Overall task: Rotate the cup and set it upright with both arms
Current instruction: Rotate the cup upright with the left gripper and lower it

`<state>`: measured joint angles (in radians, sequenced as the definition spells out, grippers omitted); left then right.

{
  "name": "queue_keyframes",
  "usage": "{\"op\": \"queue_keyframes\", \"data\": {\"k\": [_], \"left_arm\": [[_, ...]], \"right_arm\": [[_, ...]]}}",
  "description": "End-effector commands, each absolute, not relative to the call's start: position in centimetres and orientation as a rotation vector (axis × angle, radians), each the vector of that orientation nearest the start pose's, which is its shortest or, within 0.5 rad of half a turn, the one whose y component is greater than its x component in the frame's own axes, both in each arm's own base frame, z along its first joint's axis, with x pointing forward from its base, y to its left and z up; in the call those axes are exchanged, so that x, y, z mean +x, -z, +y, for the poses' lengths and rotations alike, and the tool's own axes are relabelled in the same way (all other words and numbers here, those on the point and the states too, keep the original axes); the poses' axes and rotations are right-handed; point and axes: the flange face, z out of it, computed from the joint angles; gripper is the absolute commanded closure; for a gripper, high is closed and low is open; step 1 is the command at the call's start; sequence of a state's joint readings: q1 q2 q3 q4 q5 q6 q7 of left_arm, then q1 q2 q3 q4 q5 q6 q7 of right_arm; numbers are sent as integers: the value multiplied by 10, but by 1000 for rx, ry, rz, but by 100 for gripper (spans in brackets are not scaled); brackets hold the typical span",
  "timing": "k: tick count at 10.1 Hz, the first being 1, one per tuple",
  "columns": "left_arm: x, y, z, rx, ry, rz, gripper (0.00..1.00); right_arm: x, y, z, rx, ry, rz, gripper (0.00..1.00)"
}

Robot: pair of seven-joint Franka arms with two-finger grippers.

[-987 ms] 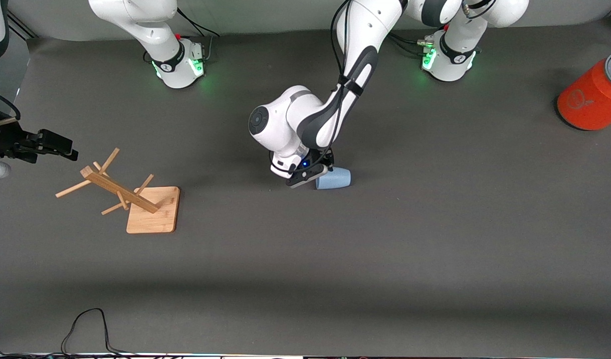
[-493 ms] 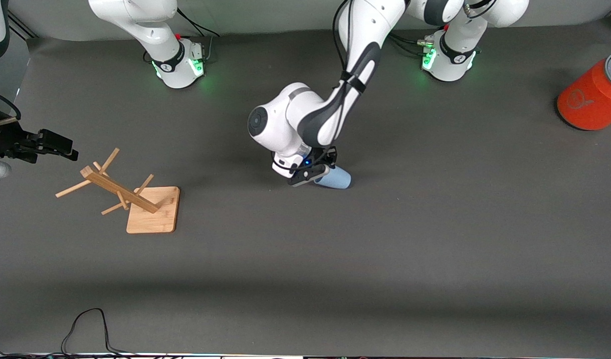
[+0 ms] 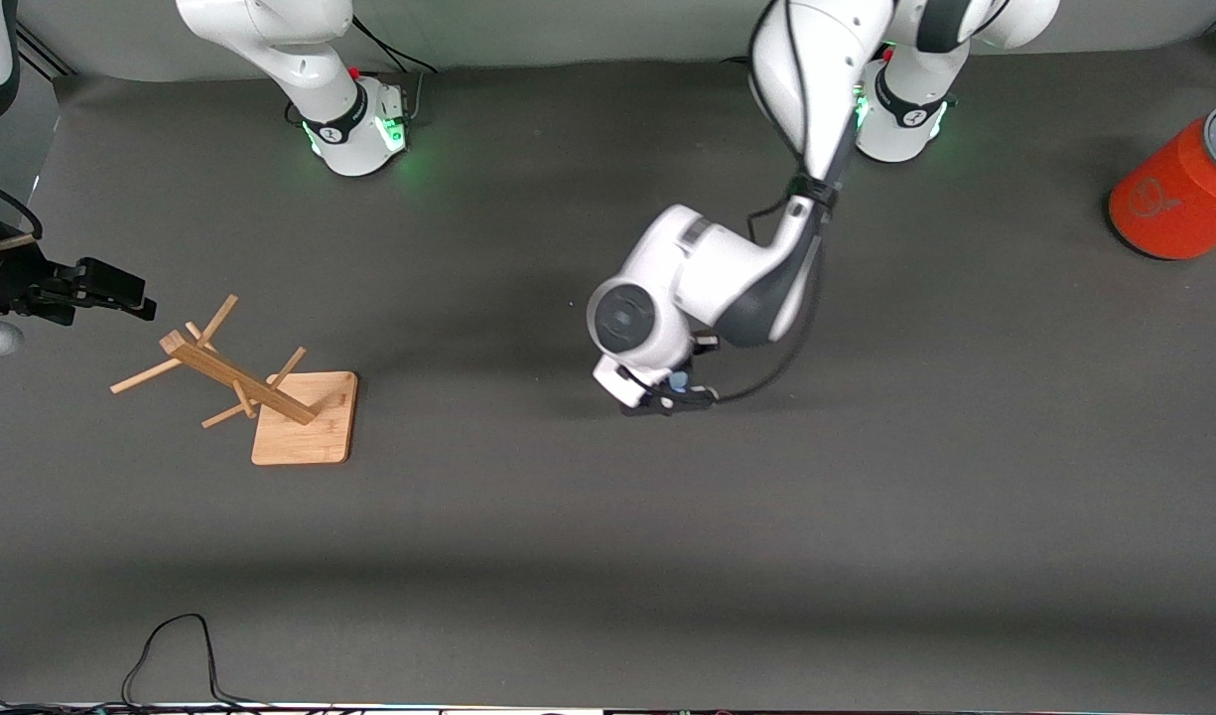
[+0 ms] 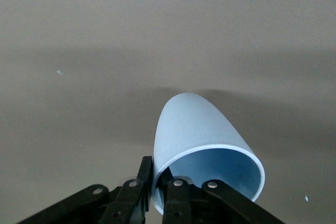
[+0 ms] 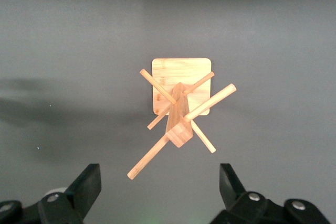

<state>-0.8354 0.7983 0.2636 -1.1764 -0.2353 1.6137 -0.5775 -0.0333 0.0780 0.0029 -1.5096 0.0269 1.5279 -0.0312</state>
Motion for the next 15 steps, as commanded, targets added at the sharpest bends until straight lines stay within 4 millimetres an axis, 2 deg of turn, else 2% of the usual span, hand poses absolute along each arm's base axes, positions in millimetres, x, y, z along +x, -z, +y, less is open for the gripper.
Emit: {"op": "queue_keyframes", "data": {"k": [1,2,3,8,9,10,11,12,13,15], "left_arm": [[570,-289,-411,-3052,-663,160,100],[570,-285,-408,-3078,-712,271,100],[567,-277,-411,-3083,-707,288,100],[551,-254,-432,-3153,-606,270,98],[545,-249,-436,-3152,-590,229,79],[543,-249,-441,-3139,-582,122,44],[533,-246,-453,-3107,-567,13,1],[529,-247,-457,-3077,-541,-26,0],[532,-252,-452,-3068,-540,-27,0],[541,-283,-444,-3101,-518,-38,0]], "right_arm": [[569,-605,-14,-3118,-85,-15,0],[570,-604,-15,-3115,-85,-12,0],[572,-603,-15,-3115,-85,-12,0],[571,-602,-16,-3123,-73,-9,0],[572,-601,-15,-3122,-73,-9,0],[573,-600,-14,-3121,-76,-12,0],[574,-602,-14,-3119,-66,-12,0],[574,-601,-15,-3116,-66,-11,0],[575,-603,-15,-3117,-44,-14,0],[574,-604,-13,-3123,-42,-21,0]]}}
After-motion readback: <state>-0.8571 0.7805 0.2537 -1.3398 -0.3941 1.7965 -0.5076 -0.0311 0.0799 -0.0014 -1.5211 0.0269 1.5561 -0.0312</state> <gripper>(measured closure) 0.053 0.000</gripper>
